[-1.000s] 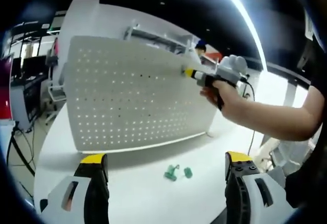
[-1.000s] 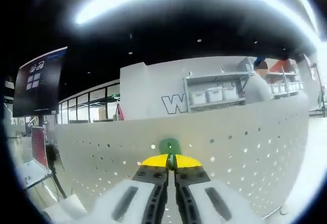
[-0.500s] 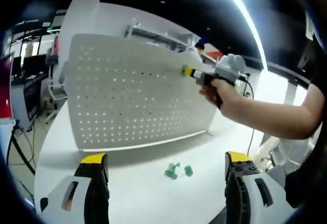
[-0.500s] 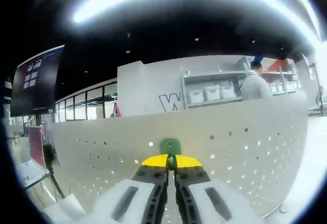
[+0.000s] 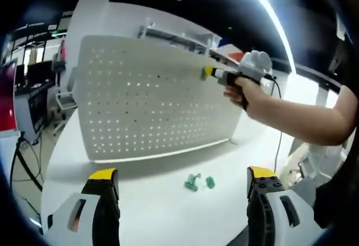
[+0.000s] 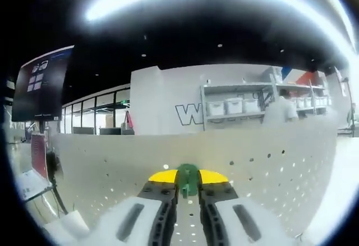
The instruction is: Insert the hook assembly into the mounting plate slot until the hook locks in place.
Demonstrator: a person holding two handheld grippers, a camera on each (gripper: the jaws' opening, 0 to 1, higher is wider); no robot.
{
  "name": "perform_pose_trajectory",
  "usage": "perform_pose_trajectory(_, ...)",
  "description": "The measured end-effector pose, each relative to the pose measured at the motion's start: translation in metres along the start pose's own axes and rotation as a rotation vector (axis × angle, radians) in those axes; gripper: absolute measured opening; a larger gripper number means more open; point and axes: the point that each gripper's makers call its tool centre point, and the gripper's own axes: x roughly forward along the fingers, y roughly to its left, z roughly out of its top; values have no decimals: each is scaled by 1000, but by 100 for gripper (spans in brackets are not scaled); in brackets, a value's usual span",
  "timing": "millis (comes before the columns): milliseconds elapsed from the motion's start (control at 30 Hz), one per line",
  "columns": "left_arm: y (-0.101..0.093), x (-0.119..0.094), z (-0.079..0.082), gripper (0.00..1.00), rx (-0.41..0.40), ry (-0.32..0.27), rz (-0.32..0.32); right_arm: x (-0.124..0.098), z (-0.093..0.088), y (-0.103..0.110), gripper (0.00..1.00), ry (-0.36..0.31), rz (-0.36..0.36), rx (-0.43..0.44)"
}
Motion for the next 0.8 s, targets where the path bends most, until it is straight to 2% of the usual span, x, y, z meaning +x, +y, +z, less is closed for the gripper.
perform_pose_trajectory(133, 0, -1, -3, 96, 1, 13, 7, -5, 21, 6, 12, -40, 30, -28)
perform_pose_trajectory(400, 1, -5, -10, 96, 3, 45, 22, -15, 50, 15, 13, -57, 110, -48)
perform_pose_trajectory(633, 0, -8, -19, 96, 6, 81, 34, -31, 53, 16, 14, -26, 180, -48)
perform_pose_trajectory(800, -1, -10, -27, 95, 6, 109, 39, -45, 38, 15, 14, 26, 230, -67)
